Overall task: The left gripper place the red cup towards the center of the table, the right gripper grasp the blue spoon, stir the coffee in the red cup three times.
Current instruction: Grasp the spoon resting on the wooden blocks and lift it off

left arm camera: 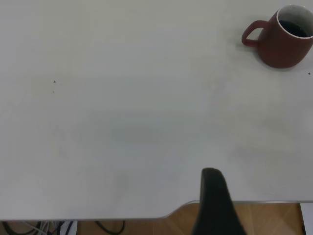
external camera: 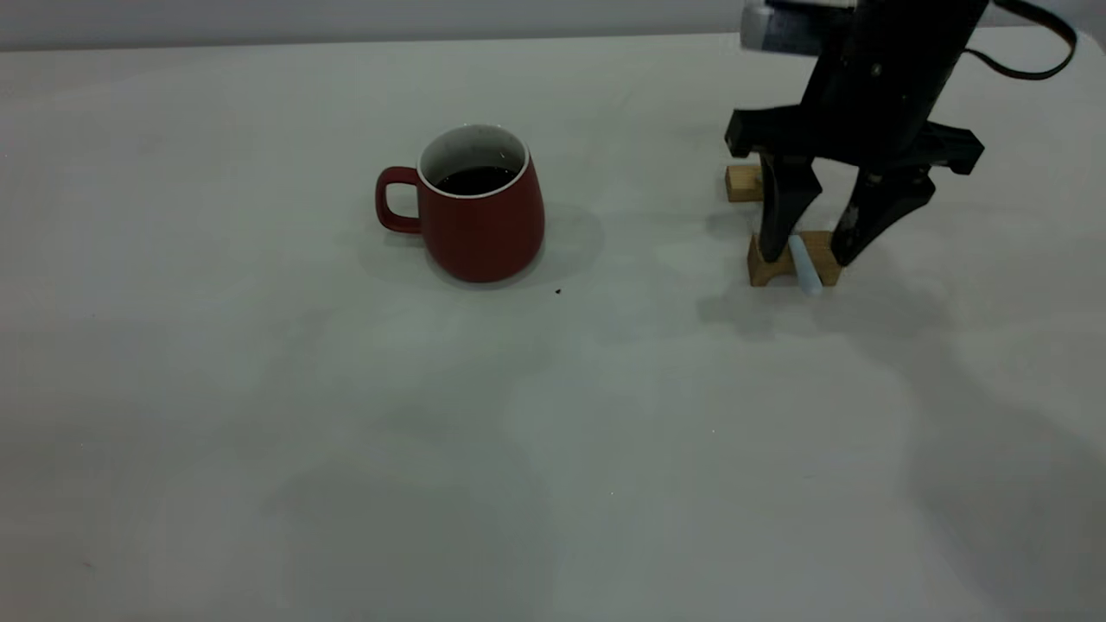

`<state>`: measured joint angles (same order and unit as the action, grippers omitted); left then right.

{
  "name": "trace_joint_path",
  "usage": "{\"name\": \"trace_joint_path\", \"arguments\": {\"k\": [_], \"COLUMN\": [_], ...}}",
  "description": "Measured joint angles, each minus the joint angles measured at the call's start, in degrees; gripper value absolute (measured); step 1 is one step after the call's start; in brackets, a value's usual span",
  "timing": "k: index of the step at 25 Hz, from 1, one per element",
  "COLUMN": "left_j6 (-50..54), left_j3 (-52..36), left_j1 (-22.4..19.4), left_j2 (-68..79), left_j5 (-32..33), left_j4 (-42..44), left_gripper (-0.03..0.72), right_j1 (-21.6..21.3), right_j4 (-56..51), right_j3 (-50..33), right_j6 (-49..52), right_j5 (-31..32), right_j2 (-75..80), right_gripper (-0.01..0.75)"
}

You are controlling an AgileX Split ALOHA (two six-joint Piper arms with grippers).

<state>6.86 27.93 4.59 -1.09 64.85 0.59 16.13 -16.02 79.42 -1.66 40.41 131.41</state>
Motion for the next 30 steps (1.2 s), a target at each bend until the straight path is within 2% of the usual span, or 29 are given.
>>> {"name": "trace_joint_path", "arguments": {"k": [7, 17, 21, 28, 30], "left_j6": [0.00, 0.00, 0.05, 0.05, 0.05], "left_j3": [0.00, 0.00, 0.00, 0.00, 0.00], "left_j1": [0.00, 0.00, 0.00, 0.00, 0.00], "left_j2": [0.00, 0.00, 0.00, 0.00, 0.00], "left_j5": [0.00, 0.00, 0.00, 0.00, 0.00], "left_j4": [0.00, 0.00, 0.00, 0.00, 0.00], "left_gripper": [0.551, 0.551, 0.551, 0.551, 0.551], "right_j1": [0.00, 0.00, 0.00, -0.05, -0.05], "right_j4": [2.41, 4.34, 5.89, 6.91, 6.91], "right_j3": [3.99, 4.10, 4.10, 4.10, 4.10], "right_j6": [2.20, 2.47, 2.47, 2.53, 2.59], "right_j5": [0.48, -1.64, -2.25, -2.17, -1.49], "right_j2": [4.96, 9.29, 9.55, 9.55, 9.33], "right_gripper": [0.531, 0.510, 0.416, 0.121, 0.120]}}
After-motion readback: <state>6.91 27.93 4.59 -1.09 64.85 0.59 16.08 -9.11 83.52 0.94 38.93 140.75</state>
